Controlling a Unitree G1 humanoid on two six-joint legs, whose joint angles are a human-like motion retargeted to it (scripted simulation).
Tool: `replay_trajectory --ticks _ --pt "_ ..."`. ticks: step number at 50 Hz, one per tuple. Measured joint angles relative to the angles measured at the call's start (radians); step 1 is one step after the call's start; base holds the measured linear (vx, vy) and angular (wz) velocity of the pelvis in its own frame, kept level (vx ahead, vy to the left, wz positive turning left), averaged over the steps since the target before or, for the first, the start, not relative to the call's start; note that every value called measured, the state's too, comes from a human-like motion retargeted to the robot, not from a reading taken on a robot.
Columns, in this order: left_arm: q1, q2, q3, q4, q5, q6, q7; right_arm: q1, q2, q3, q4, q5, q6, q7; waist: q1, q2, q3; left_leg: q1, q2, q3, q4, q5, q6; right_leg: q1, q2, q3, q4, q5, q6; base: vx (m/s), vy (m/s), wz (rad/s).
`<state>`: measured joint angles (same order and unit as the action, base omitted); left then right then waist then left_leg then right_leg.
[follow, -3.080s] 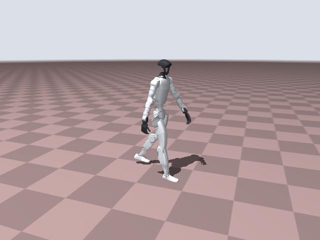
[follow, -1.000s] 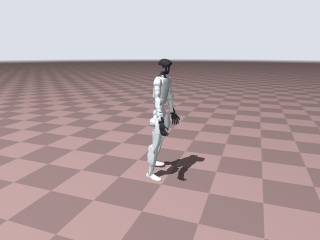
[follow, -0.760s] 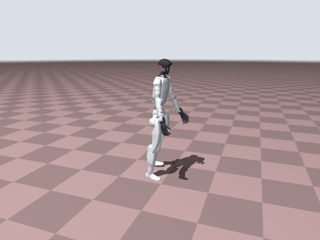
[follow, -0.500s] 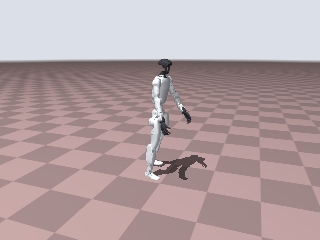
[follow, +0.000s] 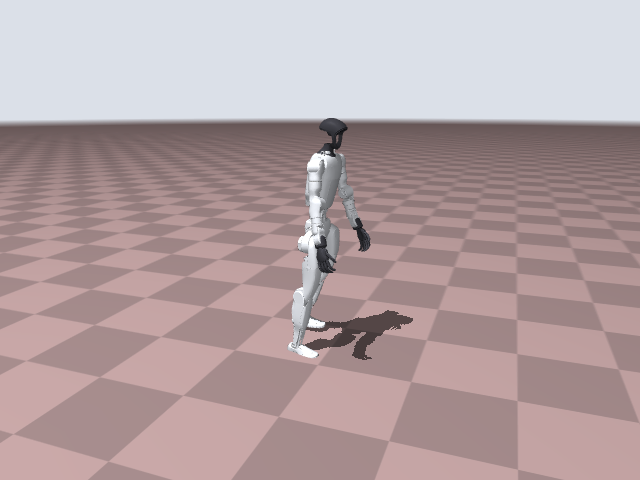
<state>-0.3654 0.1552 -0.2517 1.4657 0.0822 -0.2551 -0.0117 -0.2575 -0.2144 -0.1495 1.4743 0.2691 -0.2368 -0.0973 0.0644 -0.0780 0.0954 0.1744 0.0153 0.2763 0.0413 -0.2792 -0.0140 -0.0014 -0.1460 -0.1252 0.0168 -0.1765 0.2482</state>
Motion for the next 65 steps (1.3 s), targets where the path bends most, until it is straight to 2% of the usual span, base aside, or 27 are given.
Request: replay_trajectory --ticks 3,7,13,17,18,20,22,24,30,36,40,43,45,47,49,53,55,57,60,63,65 --pt "0.071 0.023 0.043 -0.020 -0.014 0.004 0.010 0.007 0.009 0.028 -0.005 0.010 -0.007 0.002 0.021 -0.012 0.007 -0.004 -0.001 -0.006 0.040 0.004 0.015 0.010 -0.006 0.008 0.015 -0.021 -0.013 0.14 -0.11 -0.12" --pt "0.163 0.051 0.114 -0.050 -0.014 0.039 0.008 0.001 0.028 0.103 -0.022 0.033 0.007 0.017 0.061 -0.042 0.049 -0.041 0.001 -0.009 0.200 0.005 0.033 0.047 -0.026 0.027 0.034 -0.047 -0.030 0.17 -0.16 -0.19" --pt "0.302 0.063 0.187 -0.067 -0.035 0.092 -0.075 -0.012 0.054 0.230 -0.040 -0.062 0.054 0.054 0.132 -0.077 0.092 -0.280 0.065 0.037 0.736 -0.021 0.072 0.062 -0.051 0.039 0.120 -0.098 -0.057 0.18 -0.14 -0.05" --pt "0.388 0.053 0.196 -0.047 0.010 0.107 -0.137 -0.033 0.062 0.309 -0.037 -0.155 0.065 0.077 0.182 -0.090 0.088 -0.405 0.077 0.089 0.855 -0.072 0.104 0.052 -0.059 0.053 0.154 -0.111 -0.073 0.23 -0.07 -0.04" --pt "0.402 0.050 0.201 -0.036 0.040 0.117 -0.152 -0.046 0.063 0.322 -0.033 -0.180 0.072 0.081 0.192 -0.096 0.083 -0.433 0.070 0.100 0.840 -0.076 0.105 0.055 -0.059 0.058 0.136 -0.105 -0.078 0.28 -0.04 0.06" --pt "0.450 0.045 0.189 -0.021 0.014 0.075 -0.121 -0.051 0.069 0.333 -0.037 -0.199 0.034 0.020 0.197 -0.074 0.087 -0.510 0.114 0.120 0.925 -0.065 0.061 0.070 -0.043 0.029 0.185 -0.136 -0.088 0.32 -0.02 0.05" --pt "0.460 0.036 0.181 0.009 0.093 0.108 -0.176 -0.077 0.072 0.355 -0.036 -0.247 0.067 0.080 0.242 -0.095 0.088 -0.475 0.044 0.158 0.671 -0.046 0.085 0.066 -0.057 0.068 0.161 -0.107 -0.075 0.28 0.02 -0.50" --pt "0.465 0.032 0.163 0.026 0.102 0.106 -0.186 -0.104 0.074 0.363 -0.044 -0.275 0.076 0.104 0.288 -0.103 0.113 -0.417 -0.013 0.207 0.410 0.015 0.091 0.071 -0.070 0.097 0.182 -0.101 -0.055 0.31 0.07 -0.74" --pt "0.474 0.006 0.155 0.032 0.068 0.056 -0.152 -0.157 0.065 0.366 -0.097 -0.260 0.030 0.071 0.343 -0.019 0.157 -0.336 -0.040 0.297 -0.127 0.236 0.026 0.206 0.009 0.125 0.106 -0.073 -0.036 0.38 0.08 -0.36" --pt "0.473 -0.003 0.110 -0.037 -0.031 0.010 -0.146 -0.178 0.069 0.370 -0.126 -0.306 0.015 0.040 0.330 -0.017 0.144 -0.398 -0.019 0.369 -0.129 0.158 -0.025 0.265 0.018 0.151 0.100 -0.047 -0.020 0.47 0.12 -0.22" --pt "0.437 0.017 0.050 -0.051 -0.003 -0.009 -0.155 -0.166 0.094 0.368 -0.131 -0.313 0.008 0.045 0.317 -0.033 0.111 -0.349 -0.008 0.383 -0.129 0.168 -0.030 0.275 0.031 0.203 0.170 0.005 -0.014 0.60 0.16 -0.40" --pt "0.351 0.043 -0.002 0.003 0.042 -0.010 -0.177 -0.143 0.110 0.349 -0.137 -0.324 0.010 0.073 0.293 -0.032 0.096 -0.283 0.010 0.372 -0.129 0.181 -0.033 0.259 0.059 0.234 0.317 0.094 -0.015 0.63 0.20 -0.13" --pt "0.278 0.064 -0.062 0.048 0.077 0.006 -0.194 -0.117 0.117 0.347 -0.148 -0.322 0.021 0.085 0.273 -0.036 0.074 -0.250 0.017 0.355 -0.129 0.168 -0.023 0.172 0.081 0.244 0.529 0.163 -0.005 0.59 0.21 0.11" --pt "0.194 0.081 -0.119 0.096 0.139 0.018 -0.203 -0.081 0.116 0.335 -0.163 -0.321 0.022 0.100 0.246 -0.034 0.053 -0.214 0.018 0.329 -0.128 0.147 -0.016 0.101 0.091 0.230 0.691 0.215 -0.017 0.56 0.22 0.36" --pt "0.099 0.098 -0.165 0.129 0.194 0.042 -0.186 -0.050 0.108 0.331 -0.178 -0.319 0.032 0.093 0.222 -0.033 0.036 -0.185 0.015 0.308 -0.126 0.123 -0.011 -0.003 0.075 0.188 0.874 0.223 -0.044 0.51 0.21 0.39" --pt "-0.107 0.129 -0.165 0.127 0.240 0.099 -0.099 -0.003 0.074 0.314 -0.196 -0.321 0.052 0.053 0.173 -0.019 0.022 -0.142 0.011 0.269 -0.091 0.066 -0.021 -0.187 -0.020 0.059 1.088 0.102 -0.170 0.46 0.20 0.56" --pt "-0.208 0.139 -0.130 0.092 0.166 0.094 -0.034 0.015 0.056 0.312 -0.195 -0.308 0.052 0.033 0.105 0.002 0.048 -0.090 0.010 0.204 -0.074 0.035 -0.034 -0.202 -0.074 -0.048 1.098 0.061 -0.188 0.50 0.17 1.43" --pt "-0.297 0.146 -0.091 0.036 0.093 0.082 0.006 0.023 0.037 0.304 -0.179 -0.300 0.052 0.020 0.057 0.018 0.067 -0.053 0.008 0.161 -0.065 0.014 -0.042 -0.225 -0.075 -0.080 1.039 0.011 -0.192 0.46 0.12 1.24" --pt "-0.406 0.150 -0.065 -0.071 0.012 0.068 0.047 0.031 0.015 0.284 -0.138 -0.293 0.060 0.019 0.003 0.032 0.085 -0.008 0.003 0.111 -0.053 -0.015 -0.055 -0.269 -0.050 -0.086 0.885 -0.027 -0.168 0.44 0.07 0.93" --pt "-0.485 0.155 -0.091 -0.190 0.013 0.065 0.086 0.038 0.001 0.261 -0.091 -0.300 0.079 0.033 -0.036 0.034 0.101 0.031 -0.010 0.068 -0.044 -0.043 -0.069 -0.296 -0.029 -0.078 0.667 -0.008 -0.137 0.45 0.03 0.80" --pt "-0.523 0.160 -0.121 -0.265 0.045 0.067 0.114 0.045 -0.005 0.245 -0.064 -0.318 0.095 0.046 -0.054 0.029 0.112 0.058 -0.024 0.042 -0.041 -0.059 -0.075 -0.303 -0.024 -0.074 0.499 0.045 -0.117 0.46 0.01 0.70"
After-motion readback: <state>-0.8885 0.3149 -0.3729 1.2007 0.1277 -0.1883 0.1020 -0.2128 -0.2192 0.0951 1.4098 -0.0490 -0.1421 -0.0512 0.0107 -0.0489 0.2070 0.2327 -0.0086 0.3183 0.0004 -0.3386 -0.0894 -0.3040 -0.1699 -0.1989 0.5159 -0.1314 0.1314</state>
